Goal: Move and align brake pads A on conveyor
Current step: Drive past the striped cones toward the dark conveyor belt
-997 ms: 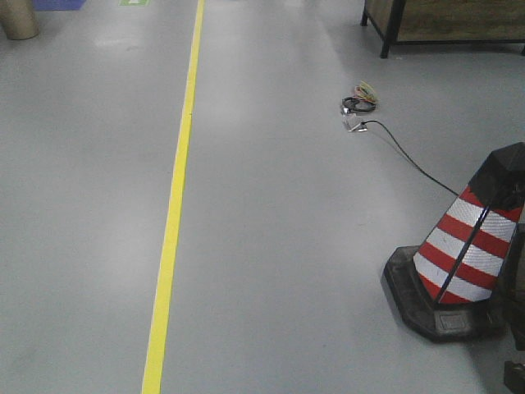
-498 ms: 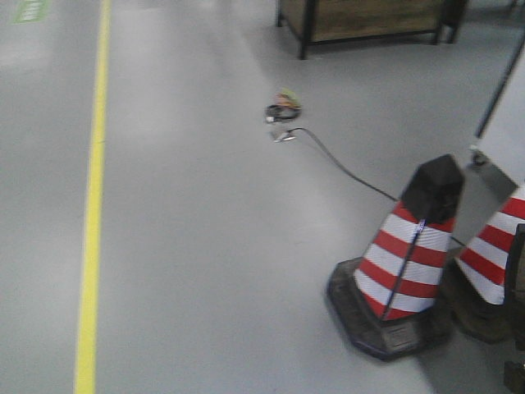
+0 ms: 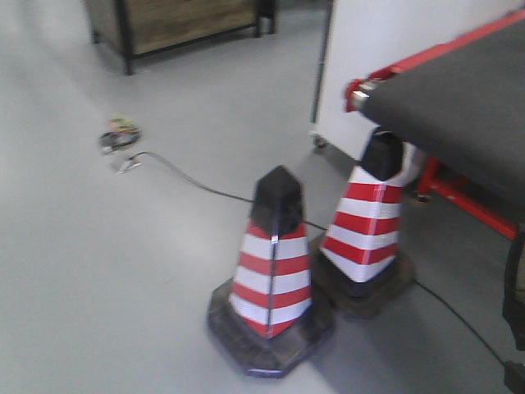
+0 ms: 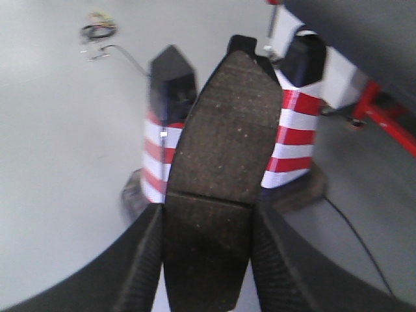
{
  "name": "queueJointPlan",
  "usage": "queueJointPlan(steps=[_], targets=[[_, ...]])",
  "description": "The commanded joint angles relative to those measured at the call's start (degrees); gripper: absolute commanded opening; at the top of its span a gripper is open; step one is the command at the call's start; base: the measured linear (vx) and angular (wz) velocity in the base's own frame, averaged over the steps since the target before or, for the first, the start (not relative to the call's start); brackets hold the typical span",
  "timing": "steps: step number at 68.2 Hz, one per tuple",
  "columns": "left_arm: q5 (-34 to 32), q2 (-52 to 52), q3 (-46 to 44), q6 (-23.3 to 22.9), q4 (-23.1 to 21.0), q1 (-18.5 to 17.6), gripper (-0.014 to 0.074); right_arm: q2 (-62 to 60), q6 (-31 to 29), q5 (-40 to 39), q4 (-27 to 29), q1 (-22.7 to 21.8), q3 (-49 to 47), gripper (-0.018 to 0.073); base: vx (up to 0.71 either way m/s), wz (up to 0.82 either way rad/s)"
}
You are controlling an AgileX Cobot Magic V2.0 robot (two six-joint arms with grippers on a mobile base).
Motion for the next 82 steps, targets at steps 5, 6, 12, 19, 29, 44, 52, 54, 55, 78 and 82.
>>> queueJointPlan(steps=[5,6,12,19,29,44,52,54,55,78,82], targets=[[-5.9,0.66,-1.51,-0.48,-0.61,-0.42,0.0146,0.13,-0.27,-4.85,-0.15,-0.09,-1.75,0.0003,0.28,-0.82],[-5.9,0.66,-1.51,-0.48,-0.61,-0.42,0.0146,0.13,-0.27,-4.85,-0.15,-0.09,-1.75,0.0003,0.28,-0.82],[-5.9,0.66,-1.51,-0.48,-0.61,-0.42,0.0146,0.13,-0.27,-4.85,-0.15,-0.09,-1.75,0.0003,0.27,-0.82],[-5.9,0.66,-1.51,-0.48,-0.61,-0.42,0.0146,0.13,-0.27,-4.85,-0.15,-0.09,-1.75,0.0003,0.27,-0.83],[-5.9,0.66,-1.51,-0.48,-0.61,-0.42,0.0146,0.13,-0.27,-4.85,-0.15,-0.09,-1.75,0.0003,0.26,-0.85],[-5.9,0.66,-1.51,-0.48,-0.61,-0.42,0.0146,0.13,-0.27,-4.85,-0.15,-0.09,-1.75,0.0003,0.24,-0.87],[-5.9,0.66,-1.51,-0.48,-0.61,-0.42,0.0146,0.13,-0.27,-4.85,-0.15,-0.09,-1.75,0.0003,0.22,-0.84],[-5.9,0.66,-1.51,-0.48,-0.61,-0.42,0.0146,0.13,-0.27,-4.85,-0.15,-0.09,-1.75,0.0003,0.22,-0.8],[-5.9,0.66,-1.51,-0.48,-0.61,-0.42,0.0146,0.13,-0.27,-4.85,-0.15,-0.09,-1.75,0.0003,0.22,-0.77],[-6.0,0.69,-1.51,-0.48,-0.58,-0.41,0.0146,-0.04,-0.27,-3.19,0.0,-0.13,-1.75,0.0003,0.24,-0.5],[-6.0,0.69,-1.51,-0.48,-0.58,-0.41,0.0146,-0.04,-0.27,-3.13,0.05,-0.13,-1.75,0.0003,0.28,-0.24]])
